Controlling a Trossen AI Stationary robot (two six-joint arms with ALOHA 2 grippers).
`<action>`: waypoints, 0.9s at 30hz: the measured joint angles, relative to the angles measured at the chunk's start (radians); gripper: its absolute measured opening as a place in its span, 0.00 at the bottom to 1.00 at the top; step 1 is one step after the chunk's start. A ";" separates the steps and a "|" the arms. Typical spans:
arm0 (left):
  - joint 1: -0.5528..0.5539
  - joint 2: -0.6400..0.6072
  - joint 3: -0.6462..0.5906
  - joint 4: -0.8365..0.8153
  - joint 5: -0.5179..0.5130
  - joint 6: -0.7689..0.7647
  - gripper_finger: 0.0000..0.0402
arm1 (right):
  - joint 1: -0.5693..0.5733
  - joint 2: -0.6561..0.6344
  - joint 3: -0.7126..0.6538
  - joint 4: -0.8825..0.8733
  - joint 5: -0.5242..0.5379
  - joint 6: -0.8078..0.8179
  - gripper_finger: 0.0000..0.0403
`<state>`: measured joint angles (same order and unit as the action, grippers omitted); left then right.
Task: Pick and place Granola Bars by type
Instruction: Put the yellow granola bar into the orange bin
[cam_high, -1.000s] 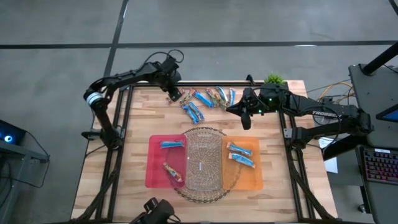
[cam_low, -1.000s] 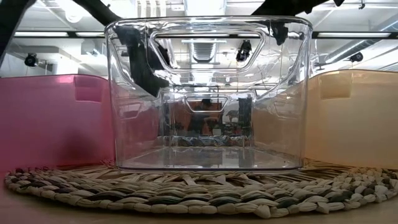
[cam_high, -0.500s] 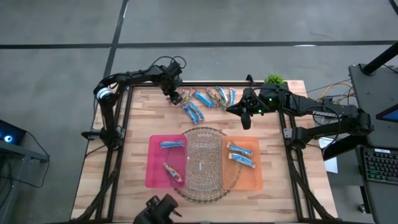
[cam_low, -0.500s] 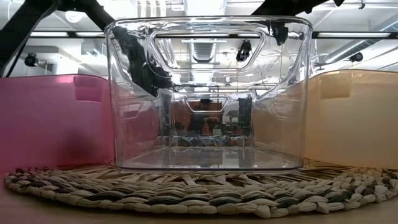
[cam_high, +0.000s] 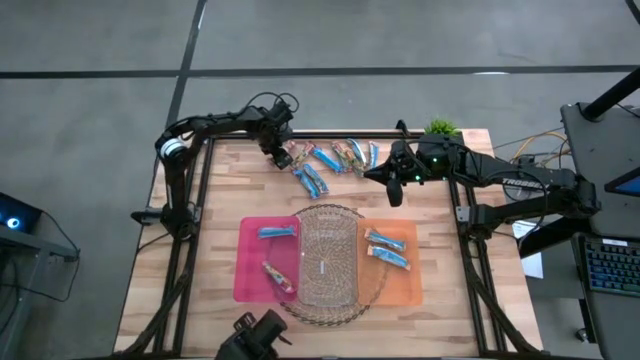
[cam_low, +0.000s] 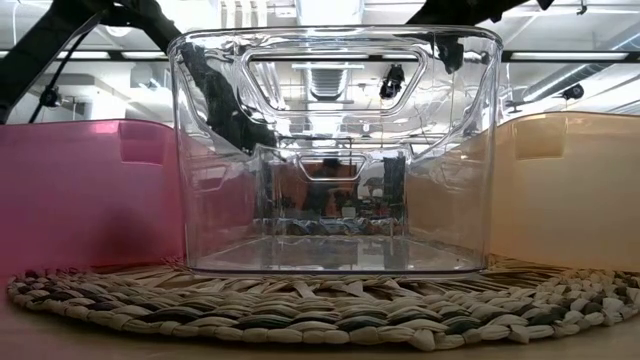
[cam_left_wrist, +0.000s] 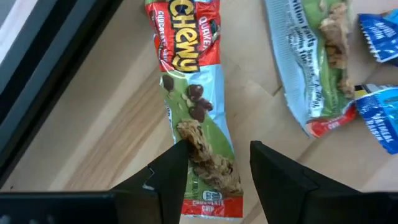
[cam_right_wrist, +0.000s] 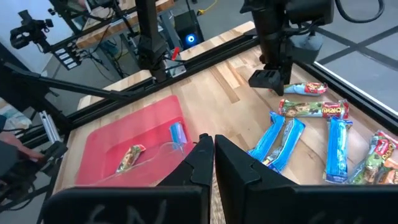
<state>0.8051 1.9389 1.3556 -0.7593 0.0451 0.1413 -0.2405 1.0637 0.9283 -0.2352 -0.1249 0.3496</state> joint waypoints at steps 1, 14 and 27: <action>0.000 0.002 0.000 0.000 -0.003 0.000 0.39 | 0.000 0.000 0.000 0.000 0.000 0.000 0.02; -0.001 0.003 -0.002 0.014 -0.093 -0.029 0.38 | 0.000 0.000 0.000 0.000 0.006 0.010 0.02; -0.002 0.003 -0.002 0.019 -0.081 -0.045 0.38 | 0.000 0.000 0.000 0.000 0.007 0.010 0.02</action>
<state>0.8028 1.9419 1.3533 -0.7406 -0.0358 0.0961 -0.2405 1.0637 0.9283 -0.2349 -0.1177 0.3596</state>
